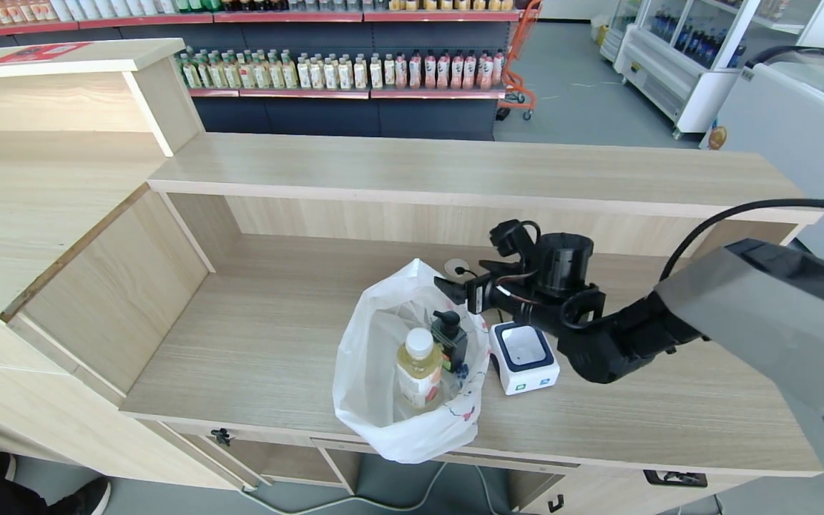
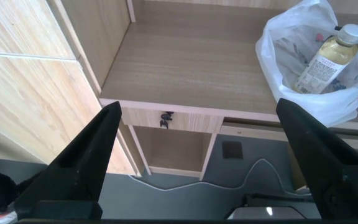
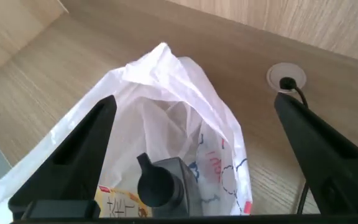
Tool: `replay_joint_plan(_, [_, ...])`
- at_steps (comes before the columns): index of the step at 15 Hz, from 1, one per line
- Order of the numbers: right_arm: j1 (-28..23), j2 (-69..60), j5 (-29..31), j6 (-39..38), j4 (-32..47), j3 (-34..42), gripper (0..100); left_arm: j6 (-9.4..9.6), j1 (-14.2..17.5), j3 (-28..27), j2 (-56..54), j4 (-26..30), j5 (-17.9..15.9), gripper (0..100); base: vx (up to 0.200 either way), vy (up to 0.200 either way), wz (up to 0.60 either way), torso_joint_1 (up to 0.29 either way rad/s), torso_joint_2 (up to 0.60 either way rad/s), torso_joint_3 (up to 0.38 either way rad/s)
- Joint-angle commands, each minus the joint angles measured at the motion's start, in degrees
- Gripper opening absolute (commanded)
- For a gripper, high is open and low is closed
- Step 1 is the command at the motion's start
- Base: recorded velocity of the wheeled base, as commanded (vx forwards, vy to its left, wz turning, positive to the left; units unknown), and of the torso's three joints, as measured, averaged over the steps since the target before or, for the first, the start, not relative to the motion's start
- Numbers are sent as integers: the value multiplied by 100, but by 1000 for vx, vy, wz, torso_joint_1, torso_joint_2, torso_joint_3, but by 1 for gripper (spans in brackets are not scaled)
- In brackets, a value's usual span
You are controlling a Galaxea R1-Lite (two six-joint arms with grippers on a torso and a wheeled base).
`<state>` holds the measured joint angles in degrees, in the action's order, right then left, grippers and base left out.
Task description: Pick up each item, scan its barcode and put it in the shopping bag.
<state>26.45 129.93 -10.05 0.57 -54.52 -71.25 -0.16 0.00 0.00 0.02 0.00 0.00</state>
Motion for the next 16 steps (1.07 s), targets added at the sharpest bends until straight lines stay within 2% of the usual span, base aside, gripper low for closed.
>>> replay_joint_plan(1, [0, -1734, 442, -532, 574, 665, 100, -2, 0, 0, -2, 0, 0, 100, 0, 0, 0, 0, 0, 0])
replay_joint_plan(4, [-633, -3817, 486, -251, 1312, 2107, 100, -2, 0, 0, -2, 0, 0, 100, 0, 0, 0, 0, 0, 0])
replay_joint_plan(5, [-931, -4608, 512, -75, 1655, 2810, 100, -2, 0, 0, -2, 0, 0, 100, 0, 0, 0, 0, 0, 0])
replay_joint_plan(6, [-1169, -5294, 627, 31, 1910, 3487, 100, -2, 0, 0, -2, 0, 0, 100, 0, 0, 0, 0, 0, 0])
replay_joint_plan(7, [-1380, -5900, 1084, 180, 2138, 4225, 100, -2, 0, 0, -2, 0, 0, 100, 0, 0, 0, 0, 0, 0])
replay_joint_plan(8, [-1432, -6586, 1787, 250, 2332, 4928, 100, -2, 0, 0, -2, 0, 0, 100, 0, 0, 0, 0, 0, 0])
replay_joint_plan(9, [-1397, -7324, 2059, 259, 2578, 5526, 100, -2, 0, 0, -2, 0, 0, 100, 0, 0, 0, 0, 0, 0])
replay_joint_plan(11, [-1257, -8792, 2094, 329, 3193, 6361, 100, -2, 0, 0, -2, 0, 0, 100, 0, 0, 0, 0, 0, 0])
replay_joint_plan(12, [-1230, -9020, 2103, 329, 3281, 6457, 100, -2, 0, 0, -2, 0, 0, 100, 0, 0, 0, 0, 0, 0])
replay_joint_plan(15, [-1222, -10268, 2077, 329, 4291, 6580, 100, -2, 0, 0, -2, 0, 0, 100, 0, 0, 0, 0, 0, 0])
replay_joint_plan(16, [-1397, -10330, 1989, 285, 4327, 6572, 100, -2, 0, 0, -2, 0, 0, 100, 0, 0, 0, 0, 0, 0])
